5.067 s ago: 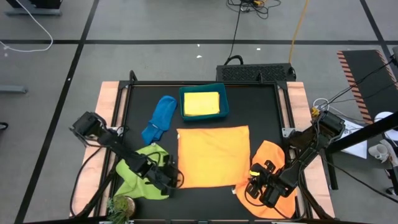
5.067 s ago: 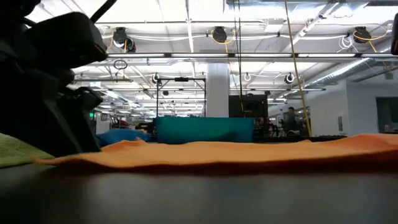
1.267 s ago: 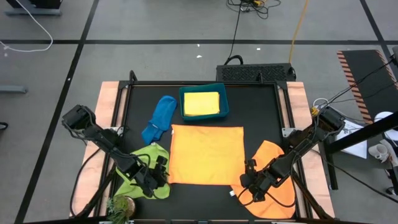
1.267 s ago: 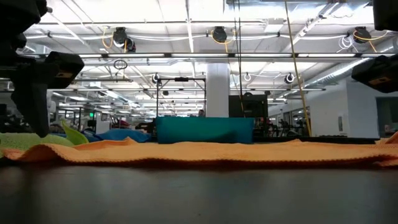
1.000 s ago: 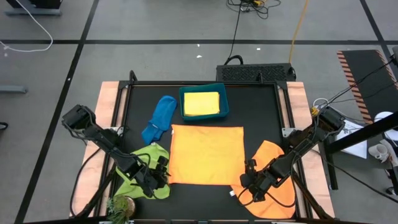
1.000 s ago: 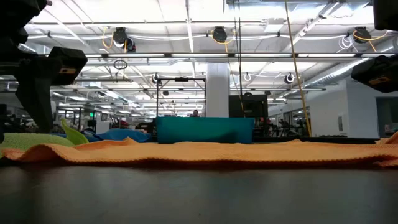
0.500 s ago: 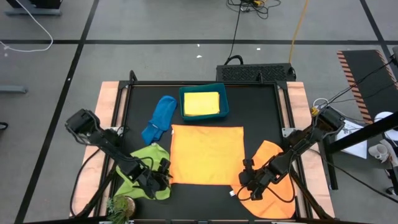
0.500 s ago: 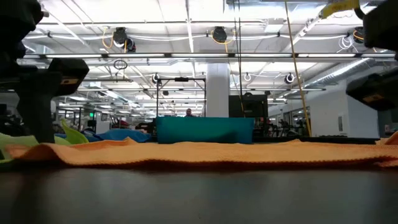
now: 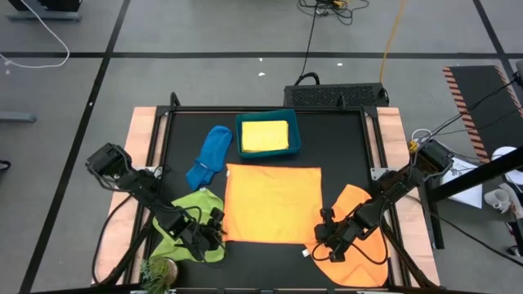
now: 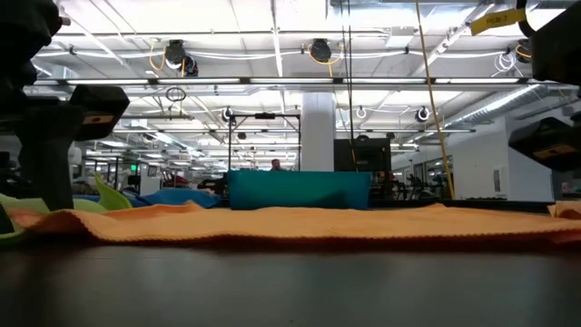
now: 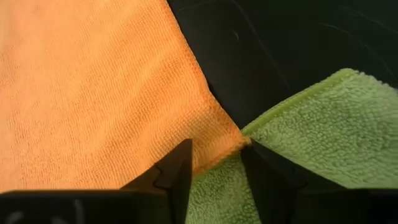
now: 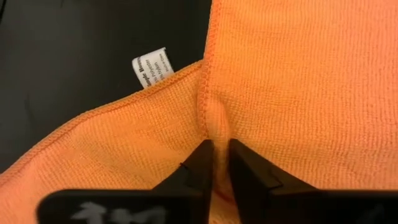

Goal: Fold microfiber towels
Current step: Fold the top orange microfiber cloth

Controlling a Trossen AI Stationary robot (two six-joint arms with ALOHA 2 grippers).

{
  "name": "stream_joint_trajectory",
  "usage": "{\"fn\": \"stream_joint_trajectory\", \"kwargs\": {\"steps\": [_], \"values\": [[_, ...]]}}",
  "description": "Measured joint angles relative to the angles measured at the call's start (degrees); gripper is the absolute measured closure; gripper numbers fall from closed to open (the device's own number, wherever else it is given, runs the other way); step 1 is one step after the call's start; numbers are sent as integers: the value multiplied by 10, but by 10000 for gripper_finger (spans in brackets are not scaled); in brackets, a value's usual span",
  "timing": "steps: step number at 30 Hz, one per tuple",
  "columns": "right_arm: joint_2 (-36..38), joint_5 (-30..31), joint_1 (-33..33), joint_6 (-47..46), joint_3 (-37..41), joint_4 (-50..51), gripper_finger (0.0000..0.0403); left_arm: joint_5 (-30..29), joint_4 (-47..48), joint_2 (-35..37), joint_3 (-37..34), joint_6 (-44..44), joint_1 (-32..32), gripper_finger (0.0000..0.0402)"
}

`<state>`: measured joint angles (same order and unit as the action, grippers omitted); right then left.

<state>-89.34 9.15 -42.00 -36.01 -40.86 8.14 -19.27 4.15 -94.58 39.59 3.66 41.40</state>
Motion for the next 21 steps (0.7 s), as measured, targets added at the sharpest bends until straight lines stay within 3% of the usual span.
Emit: {"fn": "stream_joint_trajectory", "kwargs": {"steps": [5, 11, 21], "values": [[0, -4, 0, -9, 0, -1, 397, 12, 5, 4, 0, -2, 1, 330], [0, -4, 0, -25, 0, -2, 391, 16, 23, 39, -3, -3, 0, 392], [0, -5, 0, -41, 1, -9, 361, 15, 39, 84, -2, 1, 0, 390]]}}
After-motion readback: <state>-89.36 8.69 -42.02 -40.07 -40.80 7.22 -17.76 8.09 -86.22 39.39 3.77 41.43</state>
